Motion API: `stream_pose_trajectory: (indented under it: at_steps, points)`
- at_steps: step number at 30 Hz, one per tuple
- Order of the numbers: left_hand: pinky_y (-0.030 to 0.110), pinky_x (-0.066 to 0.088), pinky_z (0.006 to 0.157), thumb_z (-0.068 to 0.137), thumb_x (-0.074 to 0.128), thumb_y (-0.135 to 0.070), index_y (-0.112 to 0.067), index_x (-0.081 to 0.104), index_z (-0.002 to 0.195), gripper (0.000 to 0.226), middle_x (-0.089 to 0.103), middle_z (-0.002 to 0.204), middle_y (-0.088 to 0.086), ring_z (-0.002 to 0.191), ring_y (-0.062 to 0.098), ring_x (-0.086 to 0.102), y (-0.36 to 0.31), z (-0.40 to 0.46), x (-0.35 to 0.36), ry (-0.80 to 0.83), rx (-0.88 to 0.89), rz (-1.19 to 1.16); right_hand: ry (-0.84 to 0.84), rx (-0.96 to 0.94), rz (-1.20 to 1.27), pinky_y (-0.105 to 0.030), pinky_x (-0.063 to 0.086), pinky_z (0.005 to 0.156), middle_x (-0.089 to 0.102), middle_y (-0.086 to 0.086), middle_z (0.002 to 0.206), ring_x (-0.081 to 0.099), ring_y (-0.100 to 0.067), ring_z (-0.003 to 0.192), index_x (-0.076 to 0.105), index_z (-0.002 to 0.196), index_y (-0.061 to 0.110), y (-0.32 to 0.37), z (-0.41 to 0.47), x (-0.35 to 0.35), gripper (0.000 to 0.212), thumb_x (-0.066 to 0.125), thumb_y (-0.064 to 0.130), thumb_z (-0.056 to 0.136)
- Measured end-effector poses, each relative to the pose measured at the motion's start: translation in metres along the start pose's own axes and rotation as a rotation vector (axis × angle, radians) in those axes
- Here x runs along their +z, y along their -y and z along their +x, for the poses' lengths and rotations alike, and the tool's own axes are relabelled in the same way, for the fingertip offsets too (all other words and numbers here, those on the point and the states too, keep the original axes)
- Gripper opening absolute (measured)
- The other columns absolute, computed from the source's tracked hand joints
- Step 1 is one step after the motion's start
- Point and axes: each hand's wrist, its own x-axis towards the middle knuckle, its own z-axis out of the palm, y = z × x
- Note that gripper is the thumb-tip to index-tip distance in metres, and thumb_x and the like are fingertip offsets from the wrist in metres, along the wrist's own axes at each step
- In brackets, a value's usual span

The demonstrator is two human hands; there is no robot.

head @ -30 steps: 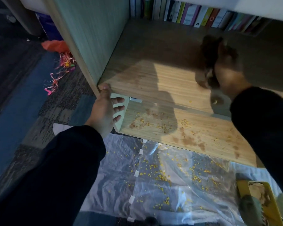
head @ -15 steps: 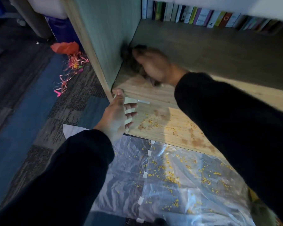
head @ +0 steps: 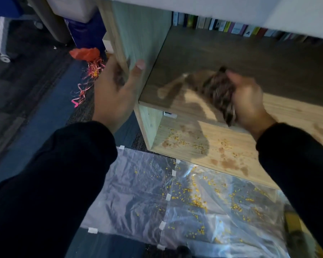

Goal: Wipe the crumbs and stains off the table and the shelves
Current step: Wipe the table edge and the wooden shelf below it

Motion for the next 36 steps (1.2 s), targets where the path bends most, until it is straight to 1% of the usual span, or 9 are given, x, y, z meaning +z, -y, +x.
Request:
stream_pose_trajectory:
  at_steps: [2,5,10,17,19,22,24,29,36]
  points:
    - [0.014,0.036,0.062,0.103,0.050,-0.043,-0.028,0.050,0.080,0.027,0.049,0.067,-0.019,0.064,-0.003,0.045,0.001,0.007,0.002,-0.042,-0.009,0.097,-0.161,0.081,0.146,-0.040,0.060,0.090,0.079,-0.002,0.098,0.075,-0.017,0.093,0.075,0.106,0.009,-0.003,0.038,0.008,0.059,0.071,0.064,0.083]
    - [0.018,0.031,0.055,0.103,0.047,-0.046,-0.031,0.041,0.072,0.035,0.042,0.063,-0.015,0.058,0.000,0.038,0.004,0.007,0.004,-0.106,0.038,0.211,-0.066,0.112,-0.285,-0.026,0.052,0.063,0.070,-0.003,0.076,0.067,-0.016,0.065,0.069,0.090,0.015,-0.001,0.054,0.048,0.061,0.040,0.068,0.099]
    - [0.010,0.030,0.054,0.104,0.047,-0.041,-0.023,0.044,0.079,0.031,0.040,0.060,-0.018,0.053,-0.007,0.043,0.003,0.004,0.012,-0.188,0.029,0.259,0.357,-0.497,-1.178,-0.043,0.033,0.110,0.054,-0.009,0.147,0.047,-0.030,0.136,0.063,0.130,0.020,-0.009,0.025,0.108,0.061,0.013,0.040,0.099]
    - [0.017,0.033,0.058,0.104,0.044,-0.045,-0.024,0.049,0.074,0.037,0.046,0.065,-0.012,0.059,-0.004,0.046,-0.007,-0.007,0.015,-0.226,-0.097,0.246,0.505,-0.408,-0.879,-0.032,0.028,0.110,0.059,-0.013,0.143,0.049,-0.028,0.133,0.068,0.128,0.010,-0.006,-0.034,0.080,0.037,0.040,0.025,0.109]
    - [0.019,0.039,0.075,0.103,0.042,-0.049,-0.024,0.062,0.108,0.033,0.061,0.091,-0.012,0.087,0.006,0.059,-0.010,-0.023,0.025,-0.248,-0.165,0.265,0.505,-0.249,-0.656,-0.034,0.041,0.099,0.071,-0.017,0.120,0.062,-0.024,0.110,0.073,0.114,-0.001,-0.004,-0.051,0.061,0.040,0.046,0.029,0.106]
    - [0.017,0.030,0.102,0.104,0.042,-0.044,-0.013,0.026,0.157,0.064,0.045,0.132,0.013,0.121,0.018,0.044,-0.017,-0.062,0.044,-0.224,-0.084,0.326,0.408,0.053,-0.274,-0.037,0.043,0.082,0.073,-0.005,0.083,0.062,-0.016,0.077,0.076,0.089,0.001,-0.009,-0.078,0.021,0.040,0.059,0.036,0.098]
    - [0.018,0.028,0.106,0.103,0.045,-0.036,-0.011,0.035,0.154,0.057,0.041,0.131,0.018,0.120,0.019,0.042,-0.024,-0.085,0.062,-0.160,0.020,0.365,0.249,0.186,-0.101,-0.032,0.047,0.087,0.075,0.012,0.079,0.066,-0.007,0.079,0.080,0.078,0.019,-0.018,-0.098,-0.023,0.030,0.060,0.027,0.099]
    - [0.014,0.044,0.082,0.096,0.053,-0.022,-0.018,0.070,0.111,0.023,0.061,0.112,0.008,0.096,0.014,0.056,-0.031,-0.102,0.100,0.054,0.066,0.354,-0.019,0.334,0.537,-0.049,0.054,0.100,0.072,-0.014,0.123,0.067,-0.030,0.118,0.076,0.115,0.011,0.002,-0.131,-0.136,0.046,0.042,0.037,0.102]
    - [0.021,0.041,0.067,0.090,0.057,-0.035,-0.022,0.069,0.112,0.029,0.064,0.092,-0.002,0.083,0.011,0.062,-0.033,-0.116,0.132,0.202,0.006,0.320,-0.372,0.012,0.200,-0.056,0.054,0.098,0.073,-0.008,0.123,0.067,-0.030,0.118,0.070,0.122,0.019,0.031,-0.094,-0.238,0.039,0.054,0.036,0.090]
